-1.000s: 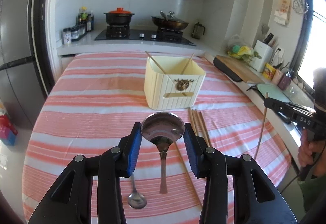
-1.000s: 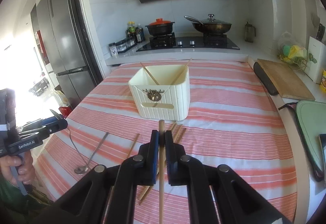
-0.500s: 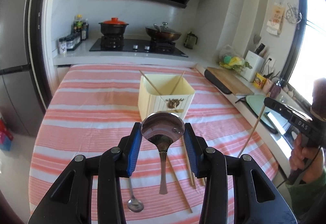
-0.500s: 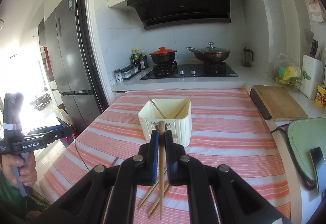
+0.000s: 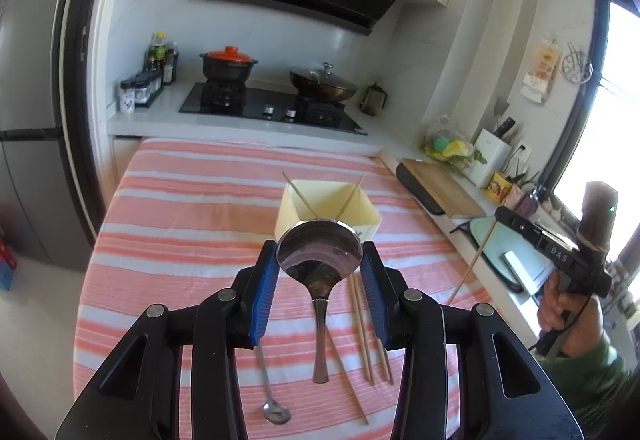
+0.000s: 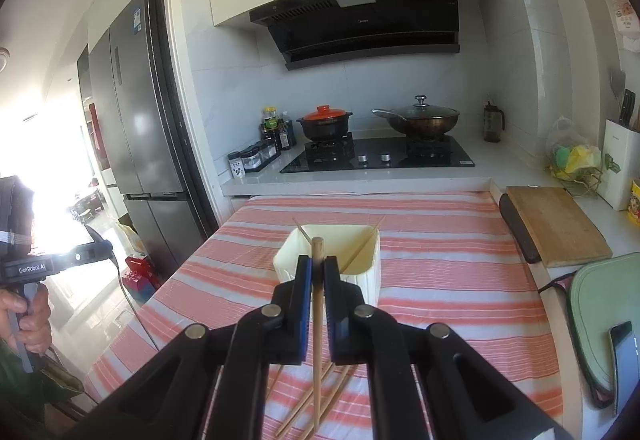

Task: Organize utensils
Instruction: 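Carry the spoon and chopstick over the holder with both tools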

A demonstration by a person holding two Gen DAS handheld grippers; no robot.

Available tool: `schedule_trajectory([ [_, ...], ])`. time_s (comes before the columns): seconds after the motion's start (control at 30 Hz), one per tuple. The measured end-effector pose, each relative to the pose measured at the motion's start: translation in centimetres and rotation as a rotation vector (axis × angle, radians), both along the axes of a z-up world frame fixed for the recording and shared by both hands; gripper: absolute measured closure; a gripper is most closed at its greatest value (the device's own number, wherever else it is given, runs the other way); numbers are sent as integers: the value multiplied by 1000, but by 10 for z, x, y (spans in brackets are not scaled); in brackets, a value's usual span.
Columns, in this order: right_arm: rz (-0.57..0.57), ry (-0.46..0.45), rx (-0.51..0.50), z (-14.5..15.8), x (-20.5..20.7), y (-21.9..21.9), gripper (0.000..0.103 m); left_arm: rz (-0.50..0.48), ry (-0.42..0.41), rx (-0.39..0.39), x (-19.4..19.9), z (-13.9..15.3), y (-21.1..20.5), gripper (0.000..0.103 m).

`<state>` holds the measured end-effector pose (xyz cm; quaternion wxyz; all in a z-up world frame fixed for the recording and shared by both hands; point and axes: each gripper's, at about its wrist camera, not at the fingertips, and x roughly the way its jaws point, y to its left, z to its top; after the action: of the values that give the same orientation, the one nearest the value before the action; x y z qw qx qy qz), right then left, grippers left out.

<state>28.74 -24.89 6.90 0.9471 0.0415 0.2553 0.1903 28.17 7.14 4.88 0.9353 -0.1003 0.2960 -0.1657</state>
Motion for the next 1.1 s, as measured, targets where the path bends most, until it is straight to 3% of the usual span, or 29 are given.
schedule_trajectory([
  [0.33, 30, -17, 9, 14, 24, 14, 97, 10, -26, 24, 30, 31, -4, 62],
  [0.57, -19, -5, 23, 27, 87, 15, 97, -18, -47, 19, 95, 49, -27, 62],
  [0.7, -44, -73, 53, 43, 120, 17, 97, -8, -78, 23, 136, 55, -44, 62],
  [0.83, -55, -121, 48, 46, 154, 26, 97, 7, -65, 42, 180, 44, -64, 62],
  [0.97, -62, -158, 19, 24, 182, 35, 97, 21, -34, 69, 214, 18, -82, 62],
  [1.1, -59, -68, -18, -17, 211, 41, 97, 18, 61, 87, 241, -21, -92, 62],
])
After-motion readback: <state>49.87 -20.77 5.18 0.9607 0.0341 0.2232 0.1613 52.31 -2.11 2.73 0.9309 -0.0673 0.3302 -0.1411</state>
